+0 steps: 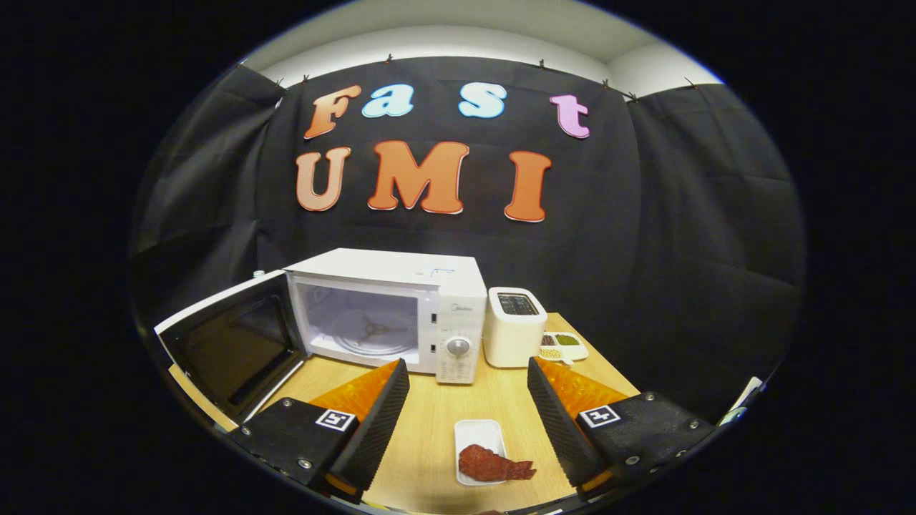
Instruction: Open the microwave, put the food inside, and close the microwave door.
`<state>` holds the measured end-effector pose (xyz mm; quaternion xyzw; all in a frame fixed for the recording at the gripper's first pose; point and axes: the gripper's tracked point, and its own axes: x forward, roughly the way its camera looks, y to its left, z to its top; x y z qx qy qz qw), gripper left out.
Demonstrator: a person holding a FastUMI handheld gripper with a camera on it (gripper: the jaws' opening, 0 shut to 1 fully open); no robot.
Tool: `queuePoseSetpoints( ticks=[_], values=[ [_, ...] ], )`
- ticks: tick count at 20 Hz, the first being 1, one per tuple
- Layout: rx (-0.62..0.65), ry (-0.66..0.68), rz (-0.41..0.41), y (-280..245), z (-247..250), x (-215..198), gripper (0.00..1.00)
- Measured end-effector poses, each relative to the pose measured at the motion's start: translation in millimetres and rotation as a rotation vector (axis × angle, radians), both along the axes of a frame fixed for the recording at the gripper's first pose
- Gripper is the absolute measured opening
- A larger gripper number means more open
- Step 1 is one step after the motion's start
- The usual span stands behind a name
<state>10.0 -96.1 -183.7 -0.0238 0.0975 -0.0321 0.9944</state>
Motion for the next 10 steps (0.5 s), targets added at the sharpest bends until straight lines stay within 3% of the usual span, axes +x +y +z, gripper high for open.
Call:
queuePoseSetpoints(
  ticks=[5, 10],
  values=[
    [0.068, 0.072, -0.055, -48.2, -52.7, -3.8, 0.98],
    [0.263, 0.183, -0.051, -59.3, -115.6, -11.3, 0.98]
  ],
)
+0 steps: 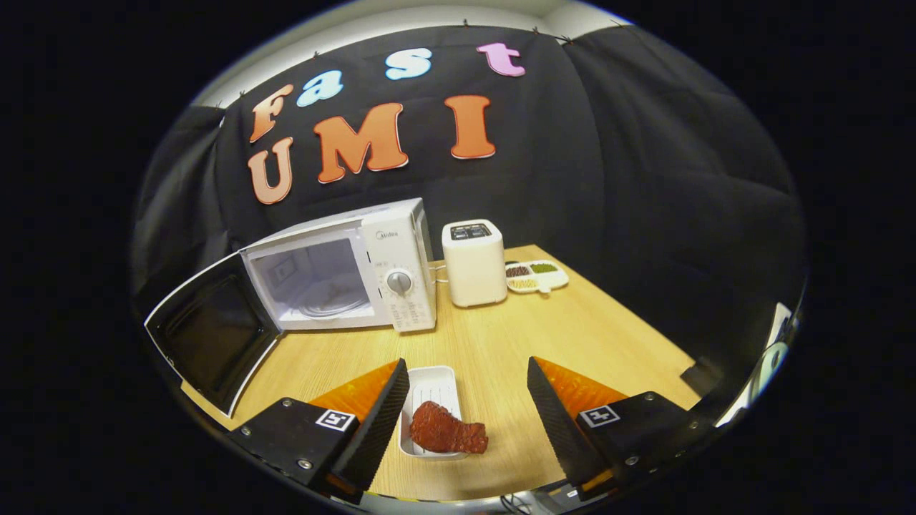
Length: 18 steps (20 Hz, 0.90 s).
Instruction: Open the microwave, put the food inside, and close the microwave door.
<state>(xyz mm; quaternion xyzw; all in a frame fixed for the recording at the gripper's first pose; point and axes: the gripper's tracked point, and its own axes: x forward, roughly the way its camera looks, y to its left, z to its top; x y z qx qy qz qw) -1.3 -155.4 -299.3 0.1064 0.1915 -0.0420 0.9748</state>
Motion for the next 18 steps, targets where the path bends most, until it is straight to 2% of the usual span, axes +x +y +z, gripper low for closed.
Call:
queuePoseSetpoints(
  ticks=[5, 8, 10, 11, 12, 13, 14, 15, 16, 17, 18],
  values=[
    [0.288, 0.09, -0.029, 9.3, -57.0, 0.2, 0.97],
    [0.442, 0.108, -0.057, 12.8, -72.3, 2.8, 0.94],
    [0.531, 0.099, -0.061, 18.7, -72.2, 4.5, 0.83],
    [0.558, 0.097, -0.057, 21.3, -70.5, 3.5, 0.73],
    [0.575, 0.099, -0.052, 24.1, -69.3, 4.1, 0.68],
    [0.584, 0.1, -0.049, 25.3, -70.8, 5.3, 0.55],
    [0.593, 0.1, -0.051, 25.2, -72.5, 6.5, 0.48],
    [0.596, 0.105, -0.073, 19.9, -72.6, 6.6, 0.35],
    [0.605, 0.109, -0.093, 15.2, -71.1, 8.9, 0.26],
    [0.61, 0.105, -0.099, 16.4, -69.5, 8.9, 0.19],
    [0.594, 0.105, -0.106, 16.1, -67.8, 12.2, 0.16]
  ],
)
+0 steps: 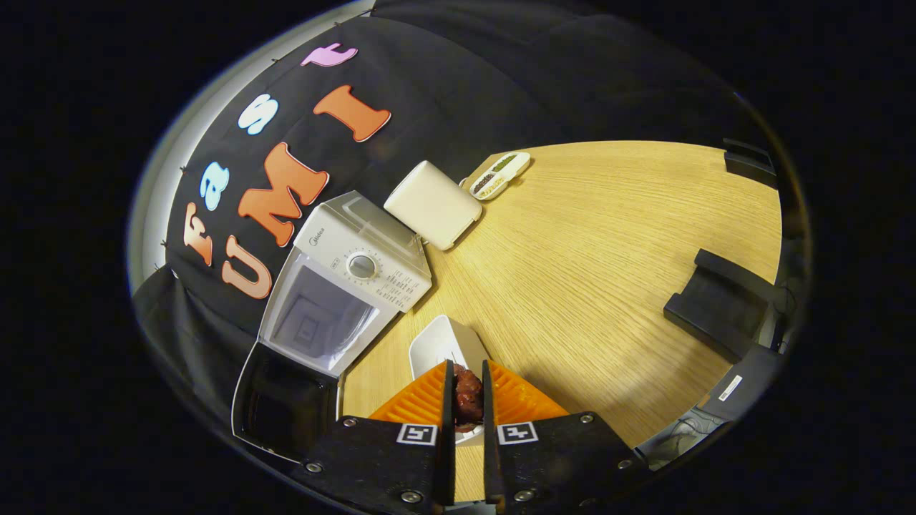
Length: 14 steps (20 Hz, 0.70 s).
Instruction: Open the microwave, put the food inside, and close the microwave door.
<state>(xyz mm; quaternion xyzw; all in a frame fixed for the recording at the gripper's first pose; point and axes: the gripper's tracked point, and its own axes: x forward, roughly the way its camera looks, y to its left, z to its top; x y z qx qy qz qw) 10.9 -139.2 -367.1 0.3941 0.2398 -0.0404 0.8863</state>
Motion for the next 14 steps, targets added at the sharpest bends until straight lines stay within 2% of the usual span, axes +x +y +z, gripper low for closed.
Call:
queuePoseSetpoints(
  ticks=[3, 9, 14],
  values=[
    [-0.046, -0.014, 0.003, -0.2, 14.3, 3.1, 0.11],
    [-0.078, -0.082, -0.005, 17.5, 69.9, 11.3, 0.11],
    [-0.25, -0.102, 0.069, 69.2, 105.6, 16.3, 0.11]
  ],
)
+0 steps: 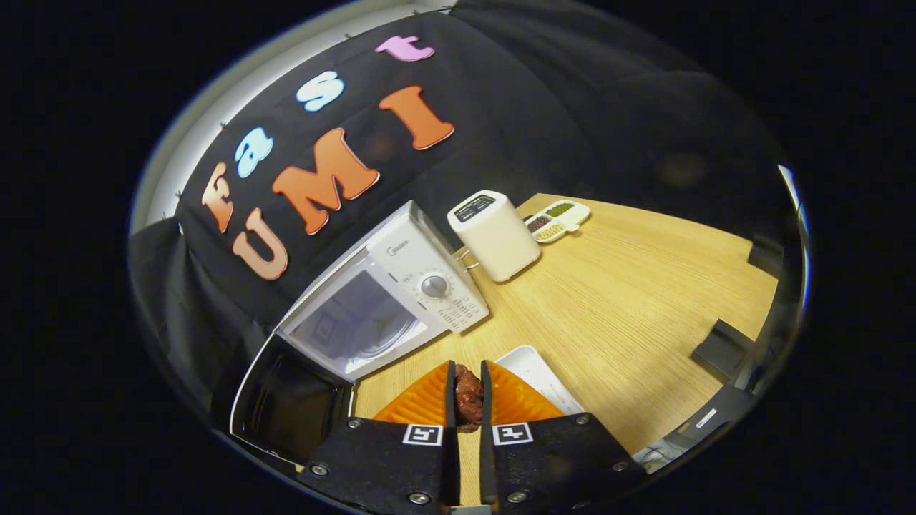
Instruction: Open the microwave, put the food inside, and close the microwave door.
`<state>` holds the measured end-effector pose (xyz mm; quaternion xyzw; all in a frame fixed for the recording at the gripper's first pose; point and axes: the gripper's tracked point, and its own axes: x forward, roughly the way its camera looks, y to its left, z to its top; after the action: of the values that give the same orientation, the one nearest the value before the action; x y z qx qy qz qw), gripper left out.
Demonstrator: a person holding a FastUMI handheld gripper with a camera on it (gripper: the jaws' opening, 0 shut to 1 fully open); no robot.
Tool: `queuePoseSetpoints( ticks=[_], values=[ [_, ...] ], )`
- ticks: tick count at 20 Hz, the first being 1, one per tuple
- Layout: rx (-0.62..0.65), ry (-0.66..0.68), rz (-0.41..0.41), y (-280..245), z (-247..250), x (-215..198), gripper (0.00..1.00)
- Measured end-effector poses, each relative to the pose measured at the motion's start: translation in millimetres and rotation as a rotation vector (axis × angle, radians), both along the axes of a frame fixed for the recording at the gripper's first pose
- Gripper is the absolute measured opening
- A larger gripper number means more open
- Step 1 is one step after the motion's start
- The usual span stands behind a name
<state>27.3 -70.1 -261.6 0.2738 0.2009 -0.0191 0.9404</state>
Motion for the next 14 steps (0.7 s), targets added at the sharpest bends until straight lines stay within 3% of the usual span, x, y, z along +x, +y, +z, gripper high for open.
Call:
queuePoseSetpoints(
  ticks=[5, 8, 14],
  values=[
    [-0.055, -0.053, 0.101, 74.0, 30.9, 19.1, 0.11],
    [0.0, -0.073, 0.144, 113.5, 37.9, 38.3, 0.11],
    [0.149, -0.106, 0.124, 166.1, 40.4, 97.2, 0.11]
  ],
)
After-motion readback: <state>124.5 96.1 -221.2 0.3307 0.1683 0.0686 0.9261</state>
